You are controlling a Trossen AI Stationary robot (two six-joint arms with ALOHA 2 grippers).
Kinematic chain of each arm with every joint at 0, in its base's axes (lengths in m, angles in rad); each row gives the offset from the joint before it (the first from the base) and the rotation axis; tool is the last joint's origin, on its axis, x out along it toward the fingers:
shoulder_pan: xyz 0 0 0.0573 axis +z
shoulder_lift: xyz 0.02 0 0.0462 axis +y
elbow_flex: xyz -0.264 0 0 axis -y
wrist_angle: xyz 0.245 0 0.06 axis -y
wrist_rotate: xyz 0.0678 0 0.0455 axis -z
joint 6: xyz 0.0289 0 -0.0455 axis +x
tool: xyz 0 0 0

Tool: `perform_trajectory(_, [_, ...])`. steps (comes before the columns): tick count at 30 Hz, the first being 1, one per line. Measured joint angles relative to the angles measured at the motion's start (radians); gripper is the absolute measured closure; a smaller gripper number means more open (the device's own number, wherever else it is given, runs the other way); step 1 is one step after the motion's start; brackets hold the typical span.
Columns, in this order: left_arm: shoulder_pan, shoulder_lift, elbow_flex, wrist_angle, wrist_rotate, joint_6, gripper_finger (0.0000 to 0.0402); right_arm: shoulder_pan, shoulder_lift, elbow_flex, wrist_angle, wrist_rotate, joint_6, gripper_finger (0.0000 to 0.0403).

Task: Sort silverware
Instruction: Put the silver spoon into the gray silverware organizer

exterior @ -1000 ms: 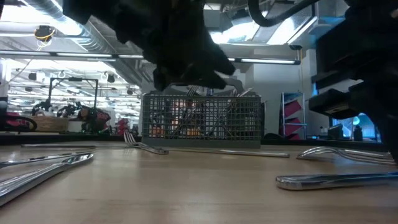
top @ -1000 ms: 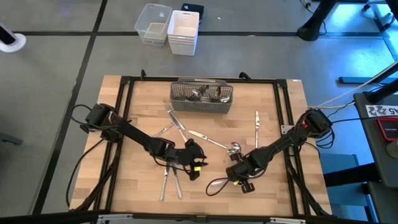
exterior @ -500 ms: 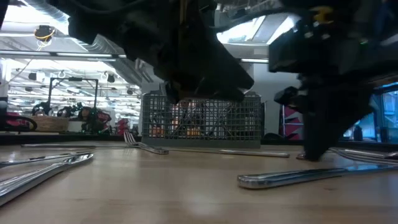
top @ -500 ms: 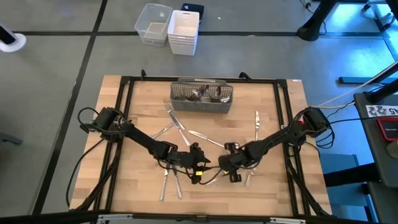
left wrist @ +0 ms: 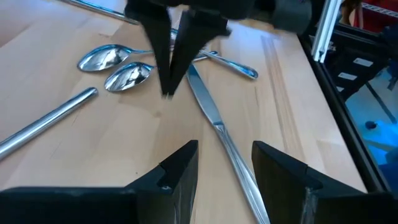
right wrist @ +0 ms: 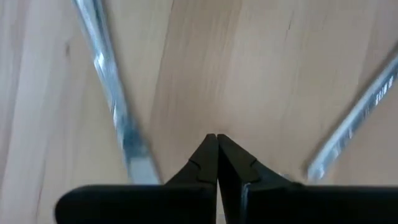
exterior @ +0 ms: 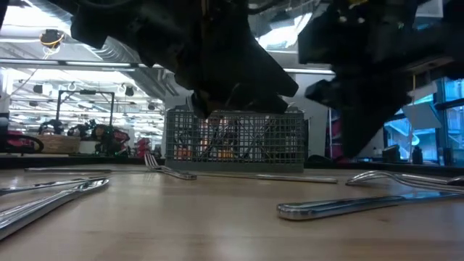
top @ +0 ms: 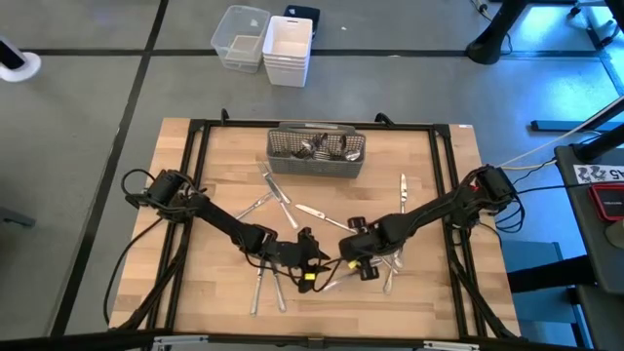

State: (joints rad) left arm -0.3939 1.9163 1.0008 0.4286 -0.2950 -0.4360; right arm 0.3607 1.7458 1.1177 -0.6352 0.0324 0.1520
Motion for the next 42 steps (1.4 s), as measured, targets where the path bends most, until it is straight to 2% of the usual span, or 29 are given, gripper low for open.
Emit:
perform_trajectory(6, [0.0,0.0,0.0,0.0,0.0,0.039,0.0259,0.004,-0.001,0.046,-0.289,-0.123,-0.037,0.0398])
perform_trajectory(10, [0.0,0.0,0.0,0.0,0.0,0.068,0.0259,0.031,-0.001,0.02,-0.345,-0.233,-0.098,0.0398])
perform_trajectory(13, [0.0,0.0,0.0,-0.001,0.0,0.074,0.0259,0.063,-0.001,0.003,-0.344,-0.274,-0.108,0.0398])
perform_trajectory(18, [0.0,0.0,0.0,-0.001,0.0,0.103,0.0259,0.115,-0.001,0.0,-0.334,-0.265,-0.109,0.0384])
perform_trajectory(23, [0.001,0.0,0.0,-0.002,0.0,0.123,0.0259,0.161,-0.001,0.0,-0.337,-0.224,-0.117,0.0323])
perform_trajectory(29, [0.002,0.0,0.0,-0.002,-0.001,0.123,0.0259,0.217,-0.001,0.0,-0.339,-0.176,-0.222,0.0263])
perform_trajectory(34, [0.002,0.0,0.0,-0.002,-0.001,0.123,0.0259,0.245,-0.001,0.0,-0.34,-0.106,-0.259,0.0254])
perform_trajectory(42, [0.002,0.0,0.0,-0.001,-0.001,0.122,0.0259,0.241,0.006,-0.08,-0.326,-0.095,-0.262,0.0262])
